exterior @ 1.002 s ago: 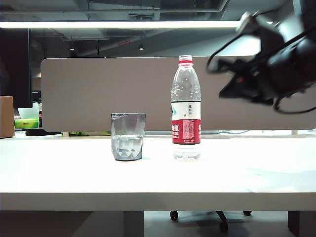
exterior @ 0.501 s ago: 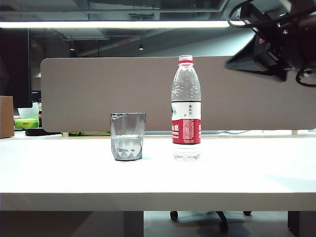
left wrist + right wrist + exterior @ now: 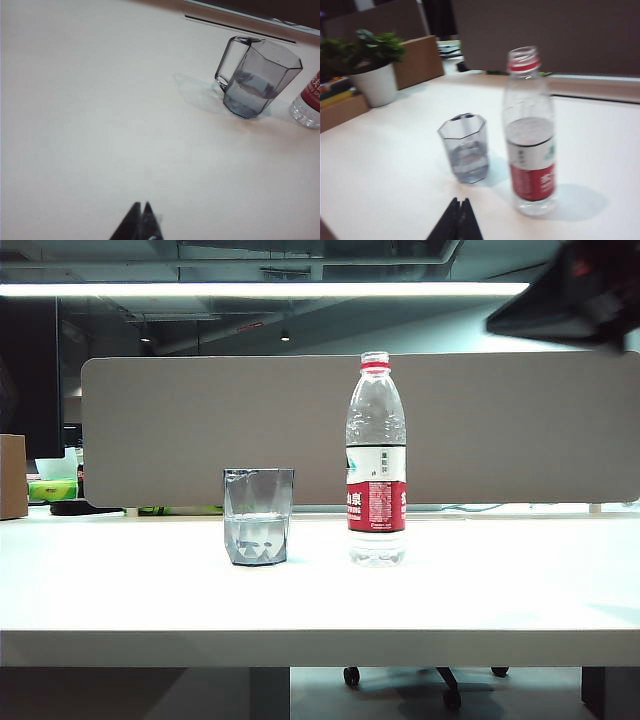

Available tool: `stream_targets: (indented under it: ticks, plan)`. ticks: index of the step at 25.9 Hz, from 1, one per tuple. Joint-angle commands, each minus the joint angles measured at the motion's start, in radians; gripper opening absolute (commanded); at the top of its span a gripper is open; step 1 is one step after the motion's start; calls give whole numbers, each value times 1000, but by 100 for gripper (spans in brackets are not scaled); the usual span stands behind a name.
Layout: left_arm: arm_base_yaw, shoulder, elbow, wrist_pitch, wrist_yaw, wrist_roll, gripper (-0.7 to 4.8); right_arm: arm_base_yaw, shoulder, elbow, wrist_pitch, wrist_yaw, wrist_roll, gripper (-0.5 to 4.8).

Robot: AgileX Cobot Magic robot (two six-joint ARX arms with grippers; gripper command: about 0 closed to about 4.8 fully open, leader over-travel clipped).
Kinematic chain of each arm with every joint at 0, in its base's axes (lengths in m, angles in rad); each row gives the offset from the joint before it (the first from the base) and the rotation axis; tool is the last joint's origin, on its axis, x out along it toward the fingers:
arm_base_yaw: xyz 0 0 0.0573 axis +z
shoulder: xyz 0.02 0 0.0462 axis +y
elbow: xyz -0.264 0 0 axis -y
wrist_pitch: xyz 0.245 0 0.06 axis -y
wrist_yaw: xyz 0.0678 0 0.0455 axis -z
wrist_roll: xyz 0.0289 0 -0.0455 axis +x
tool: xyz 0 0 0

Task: Pick up the mineral water bottle on the table and pour water into the mug until it's half full.

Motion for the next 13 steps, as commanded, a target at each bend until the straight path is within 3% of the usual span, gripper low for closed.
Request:
stream_targets:
  ticks: [1, 6, 9, 13]
  plan:
    - [0, 0, 2, 10, -2, -3, -5, -65, -140, -36, -71, 89, -56, 3]
    - [0, 0, 2, 10, -1, -3, -5, -270, -462, -164, -132, 96, -43, 3]
    - [0, 0, 2, 9, -2, -3, -5, -400, -613, -177, -273, 75, -45, 3]
    - [0, 0, 2, 8, -2, -3, -5, -454, -725, -205, -435, 156, -55, 3]
